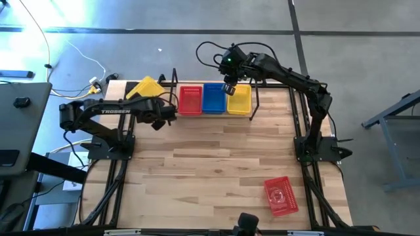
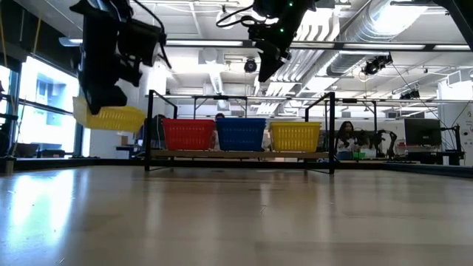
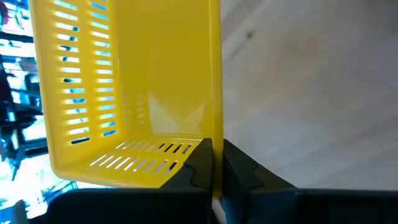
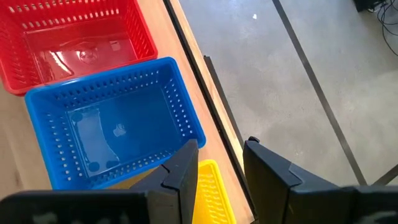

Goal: Stack baskets on shelf by color
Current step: Stack the yellow bin on top of the yellow bin on the shelf

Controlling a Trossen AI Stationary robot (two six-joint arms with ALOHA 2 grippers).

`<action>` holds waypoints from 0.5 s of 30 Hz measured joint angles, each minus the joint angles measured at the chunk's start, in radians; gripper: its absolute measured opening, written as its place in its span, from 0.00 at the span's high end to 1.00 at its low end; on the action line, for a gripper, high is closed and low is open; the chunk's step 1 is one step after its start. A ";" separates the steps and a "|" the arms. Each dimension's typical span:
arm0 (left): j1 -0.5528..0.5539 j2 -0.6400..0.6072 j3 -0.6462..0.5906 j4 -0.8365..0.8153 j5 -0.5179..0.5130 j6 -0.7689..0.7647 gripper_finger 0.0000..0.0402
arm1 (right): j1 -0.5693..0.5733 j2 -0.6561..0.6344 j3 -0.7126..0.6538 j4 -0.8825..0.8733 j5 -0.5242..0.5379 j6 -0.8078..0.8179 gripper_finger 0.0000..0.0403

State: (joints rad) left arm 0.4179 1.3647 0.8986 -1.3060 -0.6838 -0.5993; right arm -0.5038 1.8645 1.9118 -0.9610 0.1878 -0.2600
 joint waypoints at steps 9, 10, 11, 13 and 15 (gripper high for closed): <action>0.000 0.000 0.205 -0.185 -0.136 -0.003 1.00 | 0.027 0.000 0.000 -0.028 0.002 0.040 0.72; 0.000 0.000 0.231 -0.202 -0.156 -0.003 1.00 | 0.032 0.000 0.000 -0.031 0.002 0.050 0.72; 0.000 0.000 0.258 -0.220 -0.173 -0.003 1.00 | 0.037 0.000 0.000 -0.035 0.004 0.061 0.72; 0.000 -0.001 0.310 -0.246 -0.198 0.018 1.00 | 0.047 0.000 0.000 -0.045 0.010 0.080 0.72; 0.000 -0.009 0.354 -0.250 -0.210 0.060 1.00 | 0.057 0.000 0.000 -0.053 0.013 0.098 0.72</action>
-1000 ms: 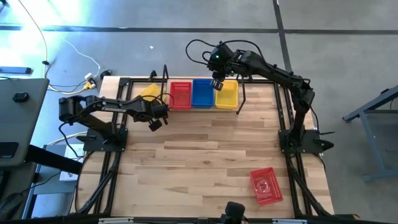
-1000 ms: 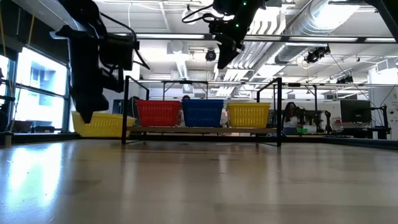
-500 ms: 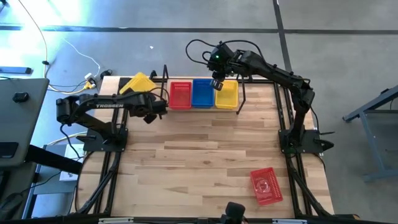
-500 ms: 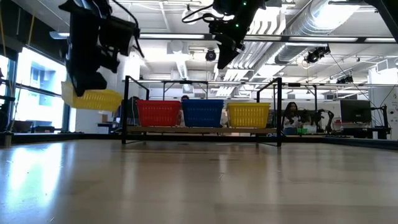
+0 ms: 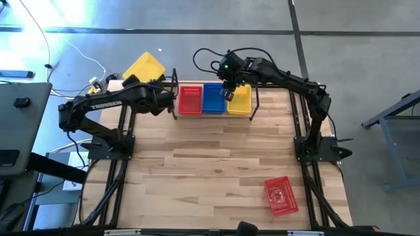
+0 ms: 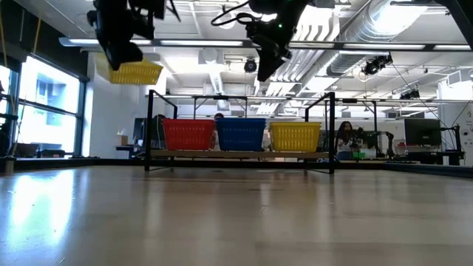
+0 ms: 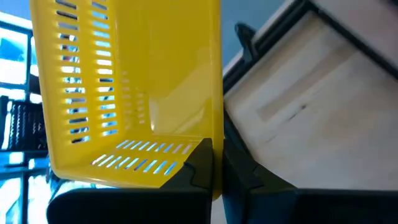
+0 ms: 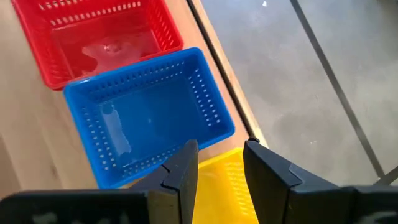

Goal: Stack baskets on shelf by color
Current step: Stack the yellow bin on top of the yellow bin on the shelf

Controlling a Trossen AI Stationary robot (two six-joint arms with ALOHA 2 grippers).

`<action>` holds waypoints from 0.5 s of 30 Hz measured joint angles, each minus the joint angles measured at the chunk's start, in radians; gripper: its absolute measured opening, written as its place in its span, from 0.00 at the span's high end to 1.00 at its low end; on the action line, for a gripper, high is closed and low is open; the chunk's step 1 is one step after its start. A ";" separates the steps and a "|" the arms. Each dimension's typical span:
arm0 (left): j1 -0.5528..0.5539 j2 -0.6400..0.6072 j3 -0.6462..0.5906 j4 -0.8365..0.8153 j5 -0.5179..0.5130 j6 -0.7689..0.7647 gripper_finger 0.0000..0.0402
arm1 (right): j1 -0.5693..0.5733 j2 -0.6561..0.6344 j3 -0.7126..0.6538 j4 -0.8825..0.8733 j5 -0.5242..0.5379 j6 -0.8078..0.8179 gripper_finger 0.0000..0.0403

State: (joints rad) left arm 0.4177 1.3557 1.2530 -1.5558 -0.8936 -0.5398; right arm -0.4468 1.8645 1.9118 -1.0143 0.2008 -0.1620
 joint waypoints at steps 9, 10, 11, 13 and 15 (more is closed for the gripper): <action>-0.100 -0.045 0.156 0.006 0.027 0.263 1.00 | 0.065 0.000 0.000 -0.075 -0.001 0.082 0.72; -0.118 -0.052 0.167 0.008 0.041 0.289 1.00 | 0.075 0.000 0.000 -0.084 -0.001 0.087 0.72; -0.140 -0.059 0.178 0.009 0.055 0.313 1.00 | 0.086 0.000 0.000 -0.091 0.000 0.096 0.72; -0.180 -0.071 0.198 0.011 0.092 0.352 1.00 | 0.111 0.000 0.000 -0.104 -0.001 0.113 0.72; -0.220 -0.078 0.209 0.011 0.135 0.391 1.00 | 0.137 0.000 0.000 -0.112 -0.001 0.121 0.72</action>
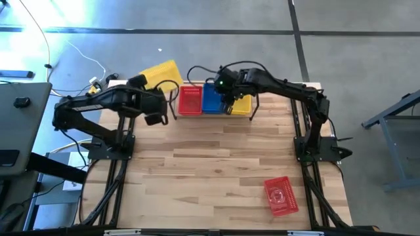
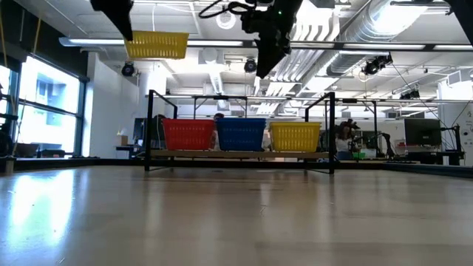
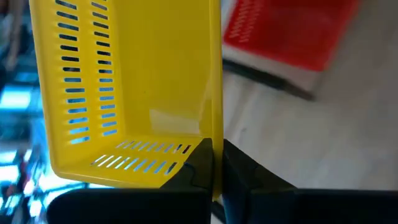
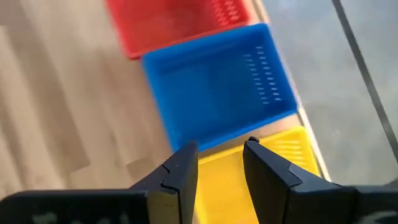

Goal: Stack baskets on shelf by color
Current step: Stack the yellow bin on top of the yellow bin on the shelf

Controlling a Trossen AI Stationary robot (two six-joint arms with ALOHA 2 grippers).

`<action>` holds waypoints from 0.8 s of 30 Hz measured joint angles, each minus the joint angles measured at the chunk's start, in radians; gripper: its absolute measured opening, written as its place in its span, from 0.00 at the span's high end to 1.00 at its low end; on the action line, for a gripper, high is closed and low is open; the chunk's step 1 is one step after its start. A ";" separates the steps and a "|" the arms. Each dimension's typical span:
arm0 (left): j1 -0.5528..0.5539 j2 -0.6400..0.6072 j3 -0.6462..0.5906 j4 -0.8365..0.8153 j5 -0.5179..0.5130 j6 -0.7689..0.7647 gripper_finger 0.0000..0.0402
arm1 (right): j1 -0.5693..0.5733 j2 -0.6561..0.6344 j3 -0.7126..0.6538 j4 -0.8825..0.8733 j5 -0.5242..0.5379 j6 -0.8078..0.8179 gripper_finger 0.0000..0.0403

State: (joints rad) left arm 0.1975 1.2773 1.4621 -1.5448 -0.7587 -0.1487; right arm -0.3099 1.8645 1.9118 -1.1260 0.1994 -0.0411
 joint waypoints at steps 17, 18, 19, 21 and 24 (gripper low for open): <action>-0.258 -0.003 0.009 -0.003 0.374 0.255 1.00 | 0.253 0.000 0.000 -0.068 -0.174 -0.014 0.72; -0.267 -0.003 0.009 -0.003 0.397 0.270 1.00 | 0.270 0.000 0.000 -0.068 -0.183 -0.023 0.72; -0.274 -0.003 0.009 -0.003 0.419 0.289 1.00 | 0.286 0.000 0.000 -0.068 -0.193 -0.037 0.72; -0.290 -0.003 0.009 -0.003 0.466 0.324 1.00 | 0.320 0.000 0.000 -0.068 -0.202 -0.062 0.72; -0.310 -0.003 0.008 -0.003 0.525 0.365 1.00 | 0.371 0.000 0.000 -0.067 -0.203 -0.097 0.72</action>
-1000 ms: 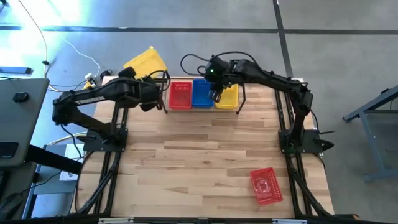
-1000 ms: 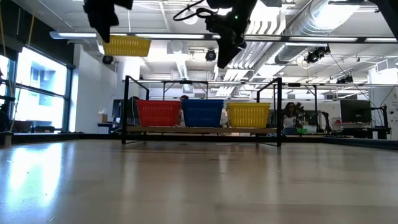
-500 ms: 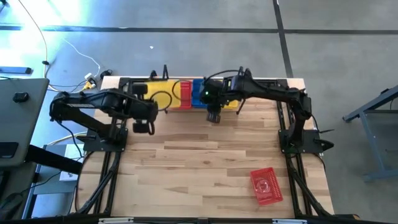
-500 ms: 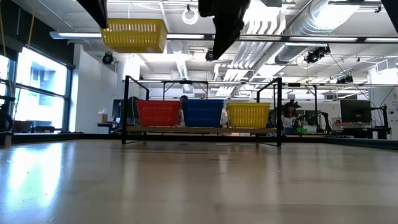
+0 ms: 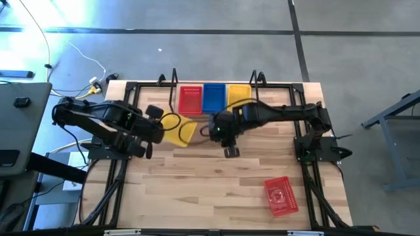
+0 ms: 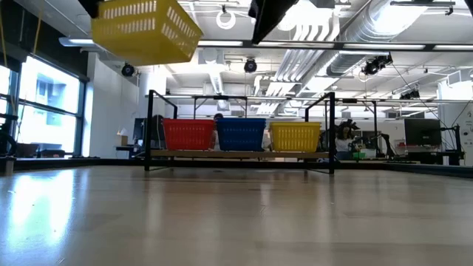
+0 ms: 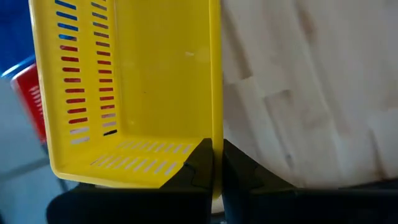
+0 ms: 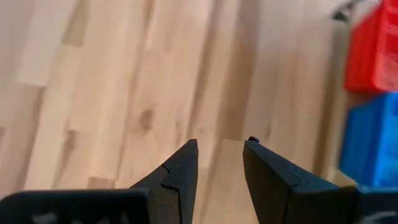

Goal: Stack baskets on shelf by color
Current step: Stack the yellow bin on top of the yellow bin on the shelf

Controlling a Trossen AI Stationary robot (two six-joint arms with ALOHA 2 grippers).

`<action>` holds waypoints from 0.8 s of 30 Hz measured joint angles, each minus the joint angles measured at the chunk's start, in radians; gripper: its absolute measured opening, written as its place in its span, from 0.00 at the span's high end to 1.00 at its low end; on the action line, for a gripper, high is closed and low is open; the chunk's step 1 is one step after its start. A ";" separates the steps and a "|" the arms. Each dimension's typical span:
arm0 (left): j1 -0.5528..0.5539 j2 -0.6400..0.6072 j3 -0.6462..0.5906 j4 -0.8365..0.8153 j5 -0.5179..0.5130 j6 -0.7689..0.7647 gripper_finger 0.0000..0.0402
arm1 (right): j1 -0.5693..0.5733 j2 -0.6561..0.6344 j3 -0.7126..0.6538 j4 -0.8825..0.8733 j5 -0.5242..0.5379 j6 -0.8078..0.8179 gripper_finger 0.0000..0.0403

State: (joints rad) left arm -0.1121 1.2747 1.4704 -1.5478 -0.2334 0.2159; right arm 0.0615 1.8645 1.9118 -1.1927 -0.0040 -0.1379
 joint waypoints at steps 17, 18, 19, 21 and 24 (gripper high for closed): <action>-0.054 0.047 -0.001 0.028 0.186 0.081 1.00 | 0.184 0.000 0.000 0.389 0.132 -0.293 0.72; -0.054 0.048 -0.001 0.044 0.191 0.088 1.00 | 0.184 0.000 0.000 0.401 0.133 -0.306 0.72; -0.054 0.049 -0.001 0.061 0.198 0.091 1.00 | 0.184 0.000 0.000 0.409 0.134 -0.312 0.72; -0.054 0.048 -0.001 0.091 0.199 0.092 1.00 | 0.183 0.000 0.000 0.415 0.134 -0.314 0.72; -0.053 0.048 -0.001 0.127 0.198 0.102 1.00 | 0.181 0.000 0.000 0.411 0.123 -0.311 0.72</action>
State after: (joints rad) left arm -0.1655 1.3231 1.4693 -1.4204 -0.0349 0.3179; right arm 0.2420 1.8645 1.9114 -0.7815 0.1192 -0.4494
